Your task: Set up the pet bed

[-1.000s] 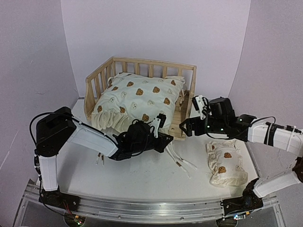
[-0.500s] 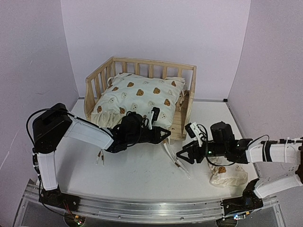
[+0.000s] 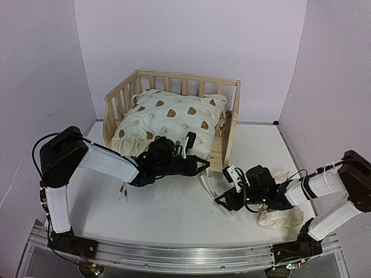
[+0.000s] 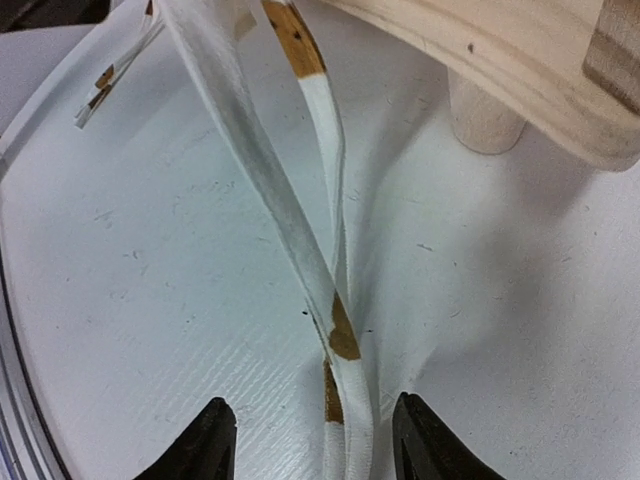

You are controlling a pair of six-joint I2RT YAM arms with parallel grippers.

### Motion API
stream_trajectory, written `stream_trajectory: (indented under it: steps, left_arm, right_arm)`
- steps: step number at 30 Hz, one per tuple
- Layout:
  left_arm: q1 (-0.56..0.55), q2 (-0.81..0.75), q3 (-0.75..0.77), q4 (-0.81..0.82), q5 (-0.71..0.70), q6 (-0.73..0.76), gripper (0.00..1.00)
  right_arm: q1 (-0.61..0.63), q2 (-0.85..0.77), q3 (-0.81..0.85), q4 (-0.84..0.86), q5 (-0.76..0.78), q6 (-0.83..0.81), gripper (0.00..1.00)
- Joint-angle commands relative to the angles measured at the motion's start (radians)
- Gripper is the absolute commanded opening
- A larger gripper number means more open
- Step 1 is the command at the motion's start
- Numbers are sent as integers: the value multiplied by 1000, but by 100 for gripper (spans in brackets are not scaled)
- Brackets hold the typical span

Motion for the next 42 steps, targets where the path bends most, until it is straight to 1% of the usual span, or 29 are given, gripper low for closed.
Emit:
stream_trajectory:
  steps: [1,6,9,13,16,19,20,23,25,27,29,30,32,33,34,35,36,37,38,40,42]
  left_arm:
    - [5,-71,10,50,17,-3,1]
    - [6,-74,5,51,21,-3,1]
    - [6,-76,4,52,25,-4,1]
    - [8,-77,2,51,27,3,1]
    - [9,-82,-2,51,27,6,1]
    - [14,-84,-10,50,28,7,1]
    - [17,-87,-17,50,29,8,1]
    - [23,-93,-36,49,21,21,3]
    - [31,-100,-53,50,23,36,7]
    - [40,-112,-79,49,21,46,10]
    - [48,-123,-99,47,25,57,17]
    - [51,-130,-108,47,44,69,23]
    - [51,-159,-132,43,73,113,41]
    - [51,-181,-148,40,92,166,48]
    - [49,-208,-166,36,105,208,58]
    - [47,-240,-183,25,108,255,70]
    - [45,-273,-197,8,108,307,79]
    - [41,-302,-206,-24,90,357,85]
    - [36,-330,-213,-48,74,411,88]
    - [14,-360,-232,-51,105,529,89]
    - [-24,-346,-208,-58,169,686,84]
  right_arm:
    - [10,24,24,95,30,-1,52]
    - [9,96,34,108,56,-22,50]
    - [11,138,34,151,55,-14,49]
    - [11,146,19,185,90,0,34]
    - [12,154,22,191,83,4,22]
    - [11,131,15,190,60,8,4]
    - [11,111,9,186,59,15,0]
    - [11,22,-7,129,77,26,0]
    - [12,-44,-14,82,86,34,0]
    - [10,-90,4,19,56,30,0]
    - [10,-127,16,-18,37,34,0]
    - [10,-146,25,-34,33,35,0]
    - [8,-184,56,-92,33,26,0]
    - [6,-202,72,-123,30,17,0]
    - [2,-215,87,-154,28,10,0]
    - [-1,-230,98,-178,24,1,0]
    - [-4,-243,108,-200,19,-9,0]
    - [-8,-256,116,-219,17,-19,0]
    - [-15,-270,124,-239,12,-31,0]
    - [-24,-293,140,-273,-31,-54,0]
    - [-27,-303,159,-294,-85,-77,0]
